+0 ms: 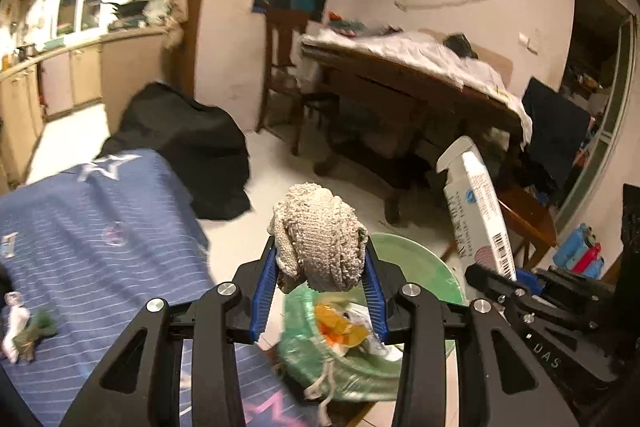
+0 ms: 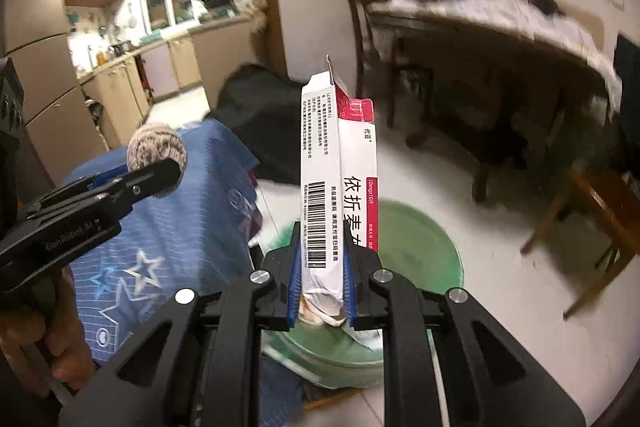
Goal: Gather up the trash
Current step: 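Carry the towel roll and medicine box over the green trash bin, then open both tools to drop the towel roll and medicine box into the bin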
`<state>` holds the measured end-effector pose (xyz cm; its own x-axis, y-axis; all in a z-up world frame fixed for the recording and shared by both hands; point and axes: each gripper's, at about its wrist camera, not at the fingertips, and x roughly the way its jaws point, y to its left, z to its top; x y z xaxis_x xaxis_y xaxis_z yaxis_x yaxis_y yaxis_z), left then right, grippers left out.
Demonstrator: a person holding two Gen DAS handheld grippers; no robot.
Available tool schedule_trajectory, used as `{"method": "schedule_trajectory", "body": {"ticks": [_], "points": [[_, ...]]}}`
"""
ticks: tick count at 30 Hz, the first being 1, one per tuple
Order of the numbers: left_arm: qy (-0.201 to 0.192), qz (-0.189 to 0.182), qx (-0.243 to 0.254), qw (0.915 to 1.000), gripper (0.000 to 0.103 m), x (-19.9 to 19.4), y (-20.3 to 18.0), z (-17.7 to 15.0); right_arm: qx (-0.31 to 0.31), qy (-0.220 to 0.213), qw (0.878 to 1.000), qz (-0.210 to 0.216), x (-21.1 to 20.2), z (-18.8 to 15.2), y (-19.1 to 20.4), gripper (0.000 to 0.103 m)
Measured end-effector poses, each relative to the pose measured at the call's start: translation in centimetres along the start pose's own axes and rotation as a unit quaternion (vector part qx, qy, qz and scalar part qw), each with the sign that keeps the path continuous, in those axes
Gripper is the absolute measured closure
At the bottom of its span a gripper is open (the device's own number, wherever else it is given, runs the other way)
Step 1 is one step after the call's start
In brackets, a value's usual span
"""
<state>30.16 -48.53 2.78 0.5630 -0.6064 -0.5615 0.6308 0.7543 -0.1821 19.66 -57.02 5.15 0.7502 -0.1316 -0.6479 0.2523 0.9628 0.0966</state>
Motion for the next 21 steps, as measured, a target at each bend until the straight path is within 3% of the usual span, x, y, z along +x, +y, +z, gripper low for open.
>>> {"method": "schedule_trajectory", "body": {"ticks": [5, 10, 15, 21], "points": [[0.065, -0.027, 0.013, 0.9974, 0.063, 6.6, -0.7, 0.0, 0.035, 0.063, 0.997, 0.0, 3.6, -0.6, -3.0, 0.088], [0.116, -0.021, 0.026, 0.9926, 0.063, 12.7, -0.6, -1.3, 0.044, 0.102, 0.994, -0.003, 6.2, -1.7, -3.8, 0.088], [0.138, -0.016, 0.032, 0.9898, 0.063, 16.4, -0.3, -2.6, 0.062, 0.117, 0.991, -0.001, 7.0, -2.6, -4.9, 0.088], [0.137, -0.015, 0.04, 0.9896, 0.063, 18.0, -0.3, -3.4, 0.067, 0.128, 0.989, 0.0, 7.9, -2.6, -6.0, 0.088]]}}
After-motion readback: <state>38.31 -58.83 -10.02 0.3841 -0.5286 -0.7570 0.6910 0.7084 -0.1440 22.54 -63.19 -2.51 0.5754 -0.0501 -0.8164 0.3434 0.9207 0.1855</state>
